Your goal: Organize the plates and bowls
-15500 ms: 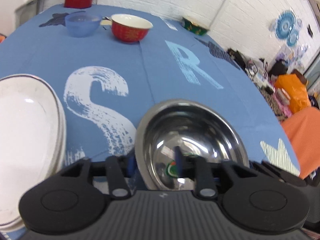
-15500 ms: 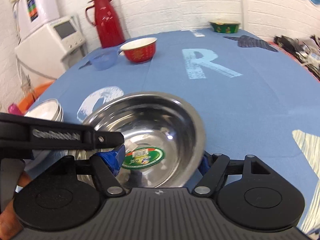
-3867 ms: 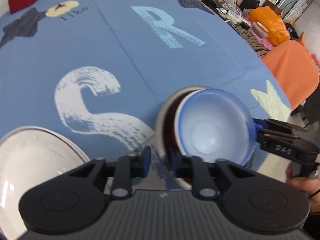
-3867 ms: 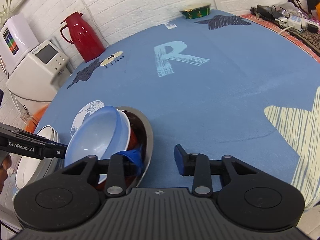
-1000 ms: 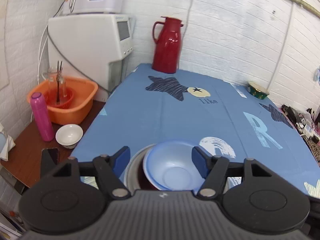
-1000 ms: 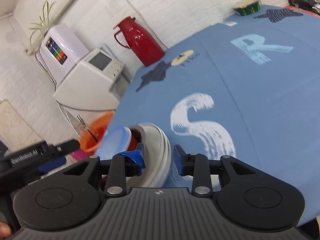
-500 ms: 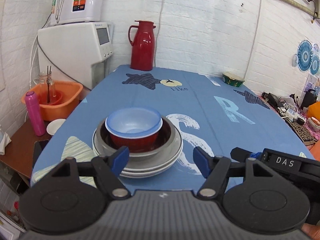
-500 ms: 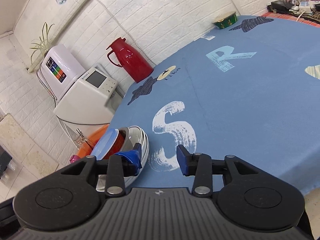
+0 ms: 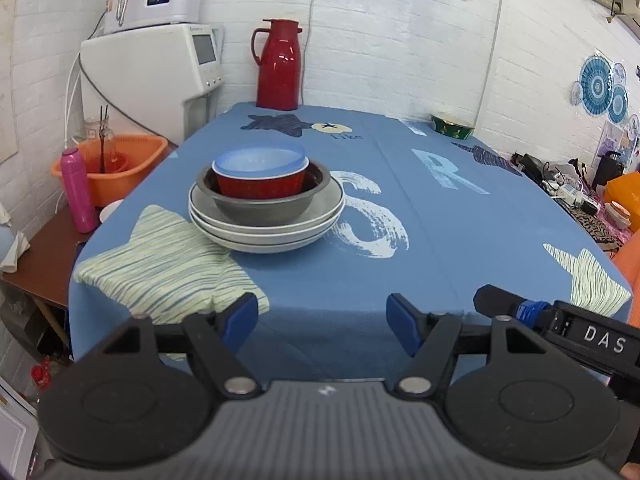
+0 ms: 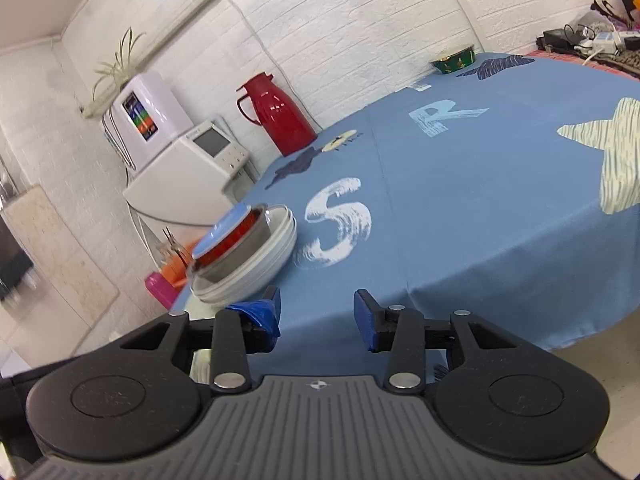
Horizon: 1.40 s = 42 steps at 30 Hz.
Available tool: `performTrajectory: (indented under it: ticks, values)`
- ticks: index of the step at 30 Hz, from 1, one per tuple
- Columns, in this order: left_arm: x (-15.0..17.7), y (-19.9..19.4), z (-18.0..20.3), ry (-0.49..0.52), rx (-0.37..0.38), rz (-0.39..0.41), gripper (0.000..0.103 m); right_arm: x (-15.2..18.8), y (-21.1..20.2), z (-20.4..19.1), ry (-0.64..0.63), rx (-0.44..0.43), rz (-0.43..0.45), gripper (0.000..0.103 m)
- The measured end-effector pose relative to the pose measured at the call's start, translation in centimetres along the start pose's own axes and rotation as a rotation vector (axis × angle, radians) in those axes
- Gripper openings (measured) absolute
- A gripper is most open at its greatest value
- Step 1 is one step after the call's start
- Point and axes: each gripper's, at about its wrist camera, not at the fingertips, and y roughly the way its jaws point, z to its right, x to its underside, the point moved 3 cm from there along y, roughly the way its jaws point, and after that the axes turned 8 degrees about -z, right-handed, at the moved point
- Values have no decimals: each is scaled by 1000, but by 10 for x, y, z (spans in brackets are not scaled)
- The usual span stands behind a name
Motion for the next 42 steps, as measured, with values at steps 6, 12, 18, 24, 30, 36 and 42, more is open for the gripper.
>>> performTrajectory:
  ticks: [6,12,18,24,30,36,42]
  values:
    - [9,15,9,22,-40,-27,69,15,0,-2,-93,189,-29,26]
    - [26,30,27,63,-34,-63,69,28,-6,13,-112,286,-1,27]
    - [36,24,42,130,-42,-36,69,36,-14,21,-96,316,35,29]
    - [35,13,44,140,-53,22,69,36,-20,15,-114,336,78,31]
    - [33,15,40,124,-54,10,69,35,-17,14,-97,348,57,32]
    - [34,16,38,116,-54,3,69,35,-23,11,-112,350,100,33]
    - [33,14,34,98,-41,31,69,35,-20,10,-110,327,88,35]
